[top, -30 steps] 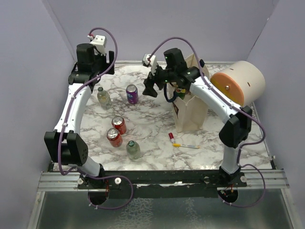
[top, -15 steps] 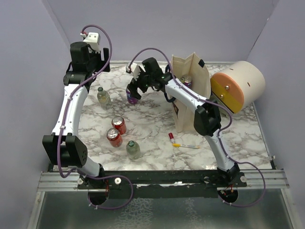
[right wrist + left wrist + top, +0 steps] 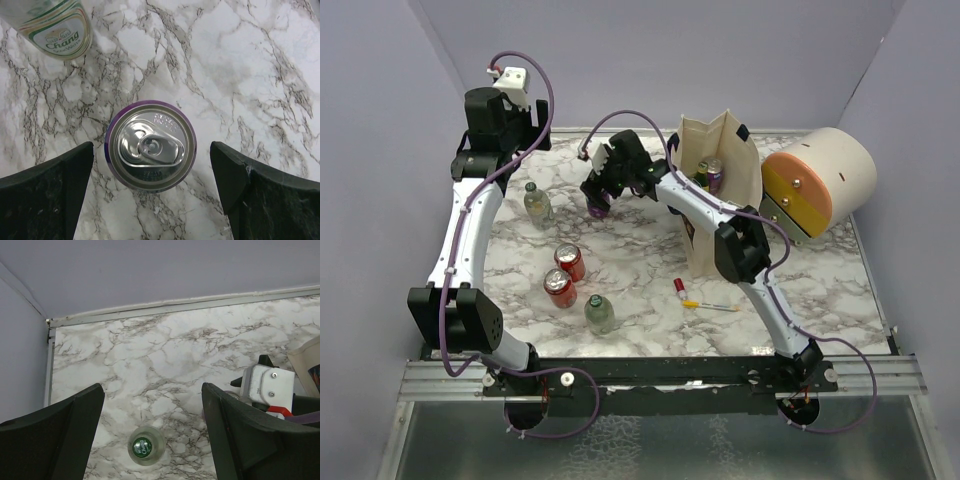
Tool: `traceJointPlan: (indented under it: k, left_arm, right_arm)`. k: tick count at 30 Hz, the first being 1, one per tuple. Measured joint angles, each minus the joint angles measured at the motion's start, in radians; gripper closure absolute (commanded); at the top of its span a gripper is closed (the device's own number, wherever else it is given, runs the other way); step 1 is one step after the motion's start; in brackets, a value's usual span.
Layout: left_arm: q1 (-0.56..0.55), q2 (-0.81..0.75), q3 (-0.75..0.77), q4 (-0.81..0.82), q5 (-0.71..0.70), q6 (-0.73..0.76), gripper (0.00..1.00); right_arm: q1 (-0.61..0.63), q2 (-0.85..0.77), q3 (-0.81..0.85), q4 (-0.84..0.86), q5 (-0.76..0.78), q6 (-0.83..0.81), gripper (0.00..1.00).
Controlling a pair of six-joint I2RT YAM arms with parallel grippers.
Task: Place the beverage into the canvas bag
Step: Pick up the drink from the center of the board.
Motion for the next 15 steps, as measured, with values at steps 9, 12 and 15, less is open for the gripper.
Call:
traceJointPlan:
  k: [9, 12, 15]
  left_arm:
    - [0.001, 0.000, -0.004, 0.000, 0.016, 0.000, 0.19]
    - [0.001, 0.000, -0.004, 0.000, 0.020, 0.000, 0.19]
    - [0.001, 0.000, -0.004, 0.000, 0.024, -0.001, 0.19]
  right_arm:
    - [0.006, 0.059, 0.039, 0.036, -0.005, 0.002, 0.10]
    - [0.007, 0.068, 0.045, 0.048, -0.005, 0.005, 0.17]
    - [0.008, 0.069, 0.046, 0.057, -0.011, 0.005, 0.25]
